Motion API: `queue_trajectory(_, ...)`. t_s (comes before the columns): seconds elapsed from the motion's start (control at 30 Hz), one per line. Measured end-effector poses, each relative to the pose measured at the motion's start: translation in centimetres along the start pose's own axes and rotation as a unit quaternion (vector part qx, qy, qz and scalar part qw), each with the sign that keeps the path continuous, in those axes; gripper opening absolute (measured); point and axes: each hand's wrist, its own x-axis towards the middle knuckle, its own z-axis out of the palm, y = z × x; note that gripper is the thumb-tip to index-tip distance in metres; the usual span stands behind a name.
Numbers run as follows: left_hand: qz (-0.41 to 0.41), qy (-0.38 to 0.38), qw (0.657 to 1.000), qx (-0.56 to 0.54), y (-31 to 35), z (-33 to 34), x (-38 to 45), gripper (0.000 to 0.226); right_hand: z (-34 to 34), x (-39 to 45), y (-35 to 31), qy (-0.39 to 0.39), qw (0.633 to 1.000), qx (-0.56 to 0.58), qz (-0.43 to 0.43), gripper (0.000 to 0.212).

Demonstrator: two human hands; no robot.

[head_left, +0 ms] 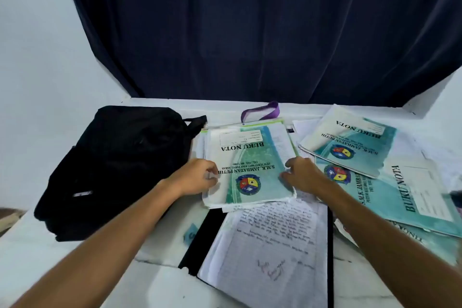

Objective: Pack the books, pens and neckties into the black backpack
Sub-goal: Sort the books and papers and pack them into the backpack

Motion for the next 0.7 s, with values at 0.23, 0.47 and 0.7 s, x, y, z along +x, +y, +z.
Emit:
queue_trajectory(0.23, -0.039, 0.033, 0.995, -0.088, -0.5, 3.0, -1.2, 0.023, 1.5, -1.4, -0.1, 0.005, 0.923, 0.345, 0.172, 0.014)
queue_trajectory(0.47, -0.06, 0.052, 0.982, -0.168, -0.4, 3.3, -1.7, 0.041, 1.7, -4.0, -2.4, -0.077, 0.729, 0.67, 0.12, 0.023)
queue_trajectory(0.7, -0.067, 0.042, 0.969, -0.233, -0.4, 2.5, -1.9, 0.028, 4.6, -3.3, -3.1, 0.017, 0.756, 0.642, 0.126, 0.06)
